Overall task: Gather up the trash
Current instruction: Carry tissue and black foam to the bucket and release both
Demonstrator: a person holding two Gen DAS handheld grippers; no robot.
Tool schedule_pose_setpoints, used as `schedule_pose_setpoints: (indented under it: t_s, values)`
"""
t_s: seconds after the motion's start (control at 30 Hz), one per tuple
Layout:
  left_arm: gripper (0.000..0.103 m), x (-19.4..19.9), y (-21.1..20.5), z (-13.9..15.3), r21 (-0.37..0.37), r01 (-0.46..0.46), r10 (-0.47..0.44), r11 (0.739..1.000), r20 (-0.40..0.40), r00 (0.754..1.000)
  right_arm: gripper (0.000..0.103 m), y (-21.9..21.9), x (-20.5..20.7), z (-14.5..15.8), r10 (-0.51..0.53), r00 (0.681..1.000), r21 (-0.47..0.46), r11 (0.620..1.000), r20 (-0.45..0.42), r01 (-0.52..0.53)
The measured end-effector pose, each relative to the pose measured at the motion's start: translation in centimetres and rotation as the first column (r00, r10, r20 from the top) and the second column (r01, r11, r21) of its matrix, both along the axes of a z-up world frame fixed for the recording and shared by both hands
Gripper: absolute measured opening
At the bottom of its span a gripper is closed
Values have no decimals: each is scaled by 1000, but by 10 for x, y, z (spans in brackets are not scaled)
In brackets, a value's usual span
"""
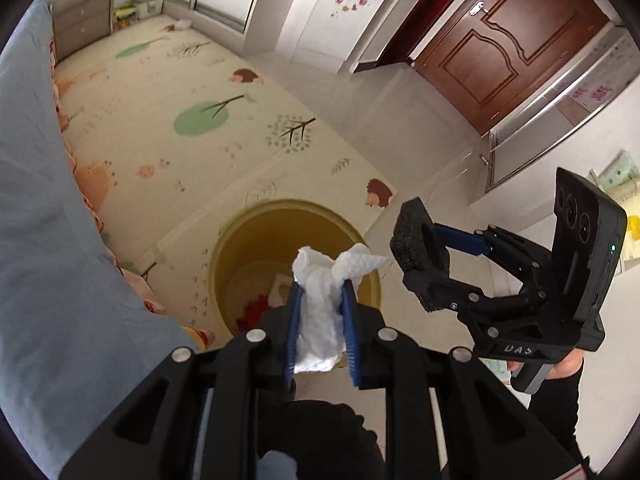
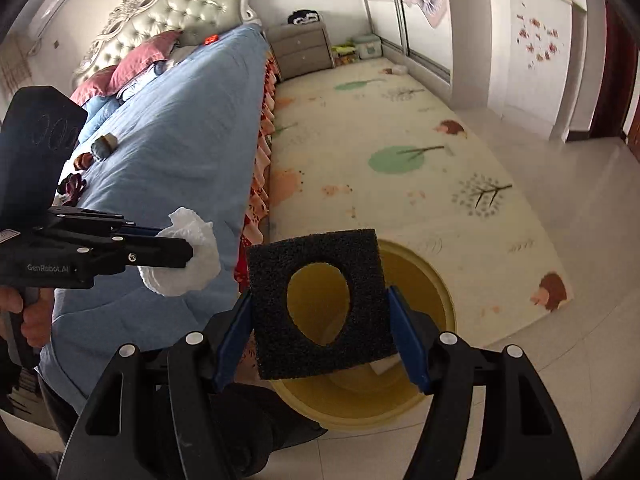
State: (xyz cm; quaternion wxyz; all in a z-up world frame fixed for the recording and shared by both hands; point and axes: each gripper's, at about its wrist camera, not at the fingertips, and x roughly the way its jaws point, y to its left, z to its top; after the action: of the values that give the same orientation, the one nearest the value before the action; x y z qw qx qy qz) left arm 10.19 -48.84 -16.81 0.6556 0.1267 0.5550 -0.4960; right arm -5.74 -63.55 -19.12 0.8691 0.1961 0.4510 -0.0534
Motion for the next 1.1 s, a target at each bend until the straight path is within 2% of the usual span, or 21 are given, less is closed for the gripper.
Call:
schedule_pose_setpoints:
  t_s: [0.1, 0.2, 0.3, 0.33, 0.37, 0.4, 0.43, 0.47, 0.53, 0.63, 0.8, 0.97, 1.1]
  values:
    - [20, 9, -34, -35, 77, -6, 11, 997, -66, 998, 64, -26, 0, -31, -19, 999, 82, 996, -50, 23]
    - [21, 14, -55, -67, 131, -18, 35, 991, -129, 991, 64, -38, 0, -57, -21, 995, 93, 995, -98, 30]
    - [26, 13, -66, -90, 177, -7, 33, 984, -144, 989, 65, -44, 0, -75, -21, 994, 115, 993, -109, 34]
    - [36, 13, -69, -94, 191, -6, 35, 982, -147, 989, 67, -43, 0, -79, -17, 994, 108, 994, -110, 29]
    - [52, 13, -70, -97, 195, -8, 38, 981, -152, 988, 70, -42, 1, -81, -18, 993, 89, 996, -114, 28]
    - [61, 14, -72, -98, 194, -17, 48, 981, -157, 986, 79, -40, 2, -84, -22, 993, 70, 997, -119, 31]
    - [74, 16, -70, -97, 194, -29, 59, 981, -150, 987, 81, -39, 2, -85, -25, 993, 55, 998, -117, 32]
    - [77, 18, -71, -98, 197, -45, 70, 979, -125, 990, 81, -39, 2, -89, -24, 993, 53, 998, -116, 30]
    - [77, 20, -70, -97, 199, -58, 81, 978, -109, 991, 81, -40, 1, -93, -22, 993, 72, 997, -115, 30]
    - [77, 25, -67, -99, 195, -65, 93, 979, -138, 986, 81, -43, 0, -96, -23, 993, 88, 996, -116, 33]
    - [77, 23, -66, -95, 187, -38, 65, 982, -136, 989, 80, -43, -2, -90, -26, 993, 83, 996, -112, 36]
    - [76, 20, -57, -77, 141, -39, 55, 989, -113, 992, 80, -41, -8, -71, -50, 995, 72, 996, -83, 56]
    - [76, 22, -38, -46, 64, -48, 54, 997, -98, 994, 80, -29, -11, -40, -52, 998, 47, 997, -20, 52]
